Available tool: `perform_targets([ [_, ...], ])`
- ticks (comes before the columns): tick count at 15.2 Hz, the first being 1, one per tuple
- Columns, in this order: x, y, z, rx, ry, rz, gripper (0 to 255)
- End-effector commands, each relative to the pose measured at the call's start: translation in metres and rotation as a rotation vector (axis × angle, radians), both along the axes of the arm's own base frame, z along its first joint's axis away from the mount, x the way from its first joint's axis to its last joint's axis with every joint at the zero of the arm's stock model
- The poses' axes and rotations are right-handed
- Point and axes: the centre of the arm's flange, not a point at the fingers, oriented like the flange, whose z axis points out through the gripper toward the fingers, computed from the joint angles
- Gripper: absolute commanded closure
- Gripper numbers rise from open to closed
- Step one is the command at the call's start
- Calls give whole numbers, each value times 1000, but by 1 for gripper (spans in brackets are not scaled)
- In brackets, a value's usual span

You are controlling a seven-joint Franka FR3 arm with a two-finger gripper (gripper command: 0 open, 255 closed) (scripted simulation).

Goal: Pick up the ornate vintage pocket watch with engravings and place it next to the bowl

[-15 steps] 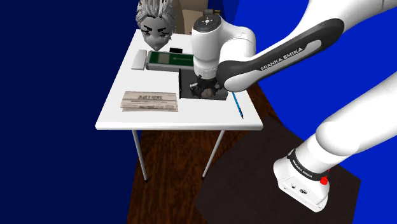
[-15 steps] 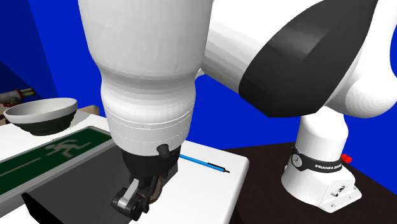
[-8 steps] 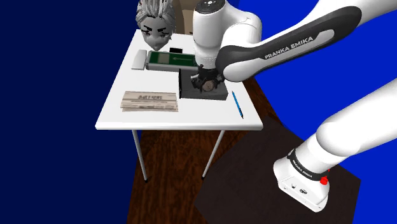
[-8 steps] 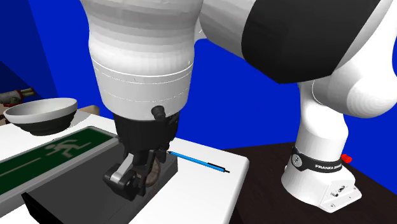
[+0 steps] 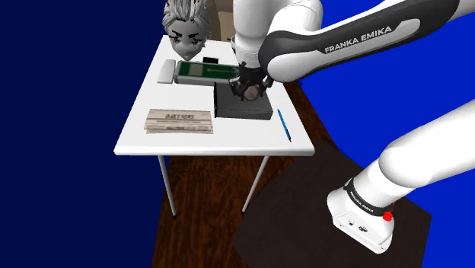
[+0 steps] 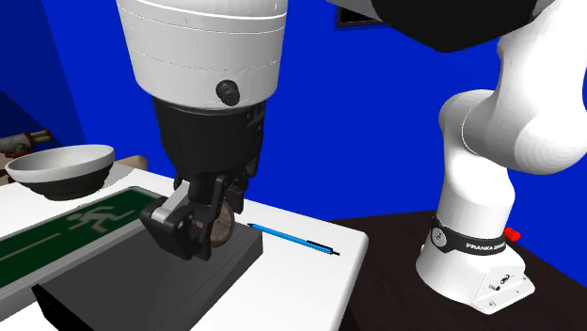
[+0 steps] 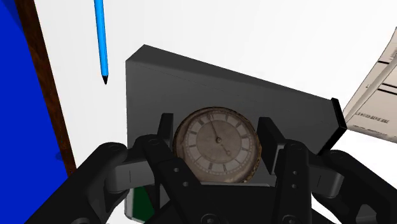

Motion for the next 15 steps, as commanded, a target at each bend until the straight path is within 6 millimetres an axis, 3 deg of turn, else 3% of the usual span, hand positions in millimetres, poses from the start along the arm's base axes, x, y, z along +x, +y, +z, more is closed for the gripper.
perform_targets([
  [1, 0, 0, 11, 0, 0, 0, 255],
  [10, 0, 0, 56, 0, 0, 0, 255],
  [15, 40, -53, 56, 0, 0, 0, 255],
])
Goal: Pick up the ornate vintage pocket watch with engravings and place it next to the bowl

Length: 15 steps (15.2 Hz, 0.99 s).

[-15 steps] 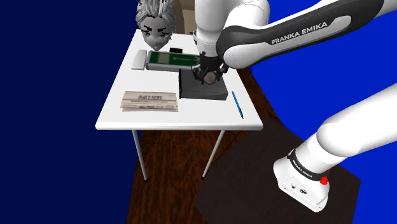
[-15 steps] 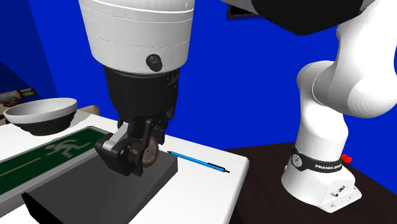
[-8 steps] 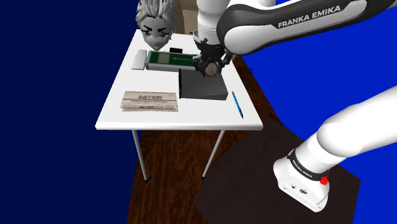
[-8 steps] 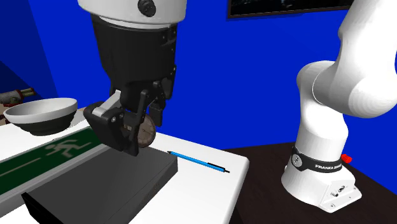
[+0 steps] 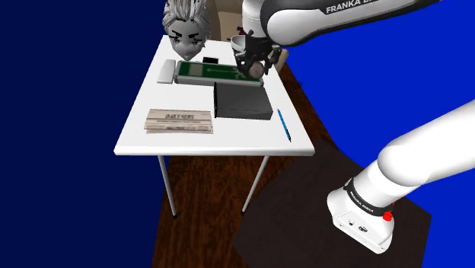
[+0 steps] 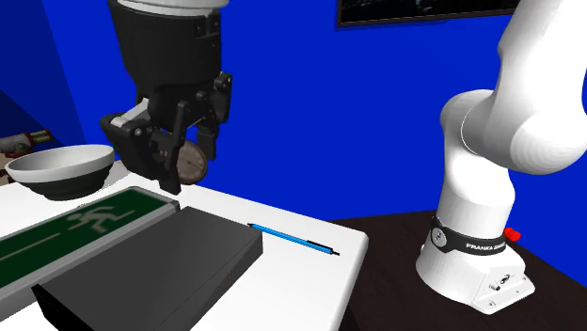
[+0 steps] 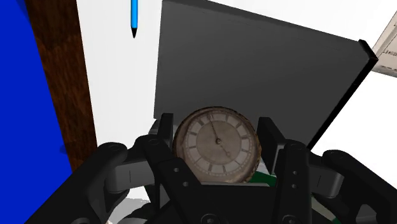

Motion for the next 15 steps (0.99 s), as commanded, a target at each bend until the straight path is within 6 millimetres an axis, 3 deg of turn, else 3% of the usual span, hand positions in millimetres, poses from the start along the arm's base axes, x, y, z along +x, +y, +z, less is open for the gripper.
perform_targets([
  [1, 18, -21, 1, -1, 0, 1, 255],
  [15, 130, -168, 1, -1, 0, 1, 255],
])
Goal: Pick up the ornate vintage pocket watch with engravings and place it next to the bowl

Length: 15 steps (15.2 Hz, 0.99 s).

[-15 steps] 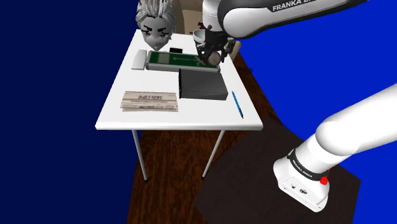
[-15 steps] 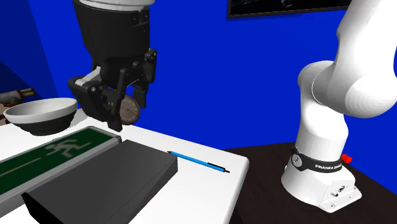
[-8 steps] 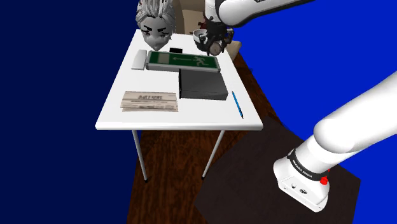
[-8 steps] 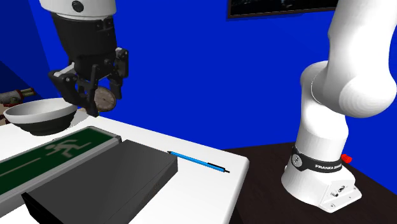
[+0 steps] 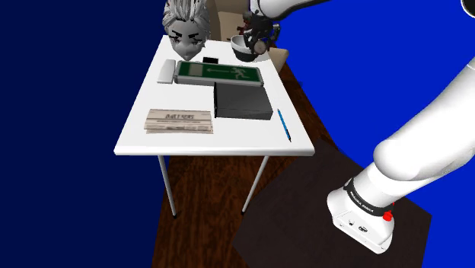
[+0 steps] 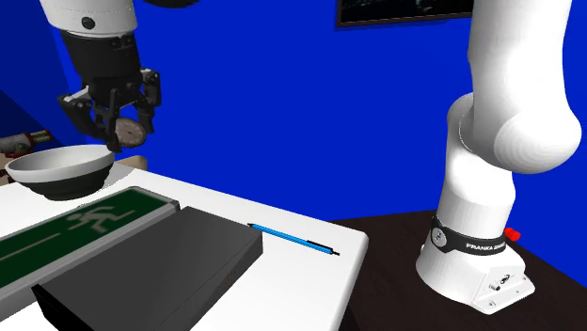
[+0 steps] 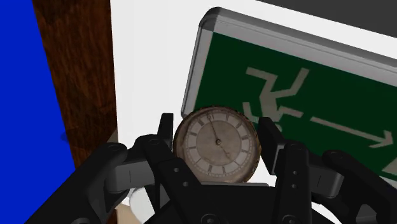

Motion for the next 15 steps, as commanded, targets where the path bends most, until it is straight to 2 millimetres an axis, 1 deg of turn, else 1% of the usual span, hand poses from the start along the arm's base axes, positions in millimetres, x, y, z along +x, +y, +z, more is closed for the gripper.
perform_targets([
  [1, 15, -19, 0, 0, 1, 0, 255],
  [12, 103, -135, 0, 0, 1, 0, 255],
  [13, 109, -143, 0, 0, 1, 0, 255],
  [15, 109, -142, -11, 0, 1, 0, 255],
])
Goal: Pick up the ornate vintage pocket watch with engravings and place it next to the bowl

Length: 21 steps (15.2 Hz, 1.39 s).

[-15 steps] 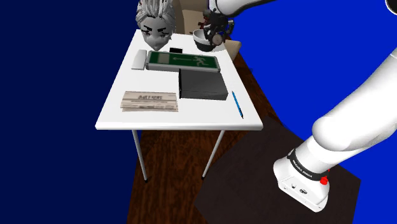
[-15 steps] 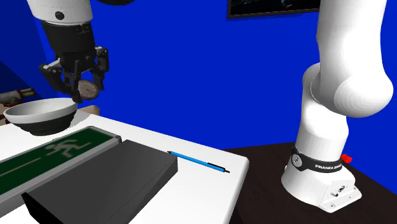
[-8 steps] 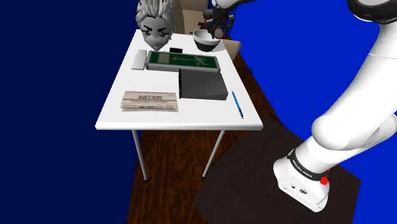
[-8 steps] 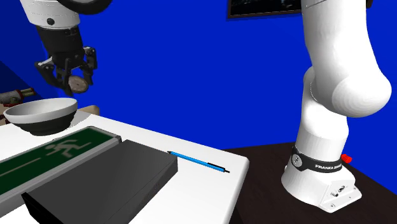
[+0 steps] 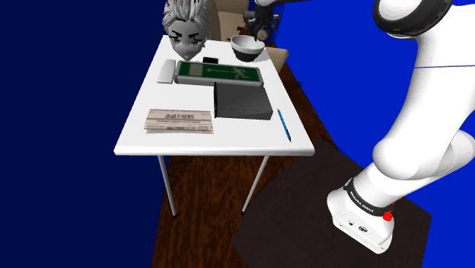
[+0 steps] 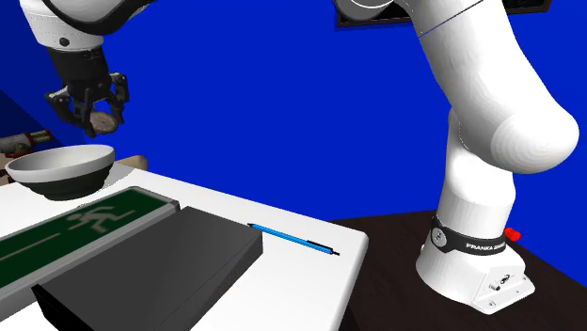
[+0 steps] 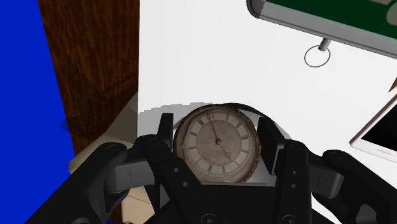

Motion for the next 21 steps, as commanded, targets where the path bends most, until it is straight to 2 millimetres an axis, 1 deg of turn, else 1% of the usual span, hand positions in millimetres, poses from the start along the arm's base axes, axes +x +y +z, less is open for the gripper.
perform_targets([
  [1, 1, -2, -8, 0, 0, 1, 255],
  [21, 1, -2, -114, 0, 0, 1, 255],
])
